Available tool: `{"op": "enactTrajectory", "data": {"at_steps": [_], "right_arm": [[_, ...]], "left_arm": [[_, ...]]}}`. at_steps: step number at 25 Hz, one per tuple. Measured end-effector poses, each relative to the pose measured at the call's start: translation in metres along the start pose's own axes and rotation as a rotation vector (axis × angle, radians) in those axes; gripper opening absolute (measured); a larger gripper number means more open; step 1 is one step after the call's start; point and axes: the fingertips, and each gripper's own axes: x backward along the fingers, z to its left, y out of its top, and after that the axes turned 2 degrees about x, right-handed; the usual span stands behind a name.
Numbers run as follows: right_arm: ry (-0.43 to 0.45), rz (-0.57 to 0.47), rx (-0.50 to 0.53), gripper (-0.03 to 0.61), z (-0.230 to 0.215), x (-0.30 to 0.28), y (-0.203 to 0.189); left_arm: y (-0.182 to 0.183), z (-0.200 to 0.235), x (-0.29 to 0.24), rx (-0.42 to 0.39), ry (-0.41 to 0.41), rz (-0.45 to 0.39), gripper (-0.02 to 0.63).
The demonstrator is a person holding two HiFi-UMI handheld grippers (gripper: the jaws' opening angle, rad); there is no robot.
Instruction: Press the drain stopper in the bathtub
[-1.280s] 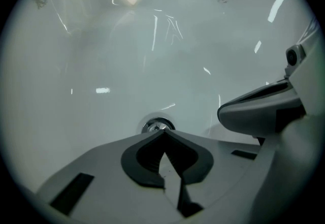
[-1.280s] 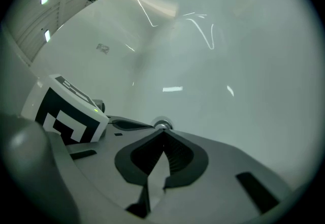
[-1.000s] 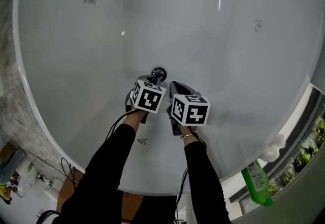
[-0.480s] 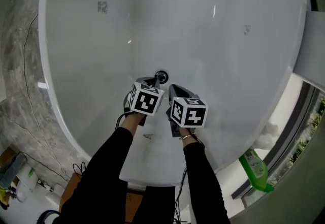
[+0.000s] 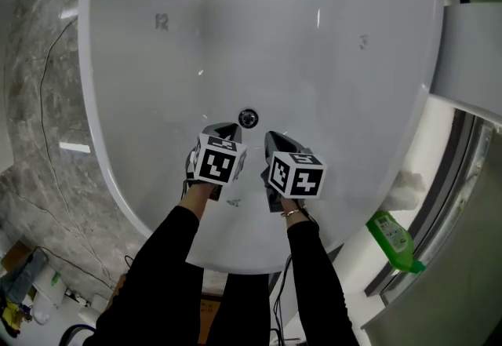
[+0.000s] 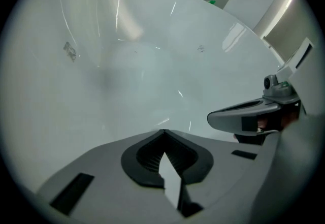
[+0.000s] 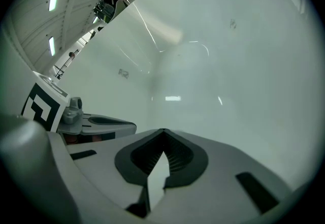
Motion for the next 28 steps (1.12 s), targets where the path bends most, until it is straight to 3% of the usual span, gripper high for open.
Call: {"op": "enactTrajectory", "data": {"at_steps": [16,28], "right_arm": [[-0.029,-0.024,0.028,0.002,0.013,0.036,0.004],[-0.031,-0.016,0.022,0.002,0.013,0.037,-0.008]], "left_arm": [[0.015,-0.007,0.050,-0.029,0.000,-0.024,0.004],[0.009,-0.011,0.054,-0.024,-0.006,-0.027,0.005]]}}
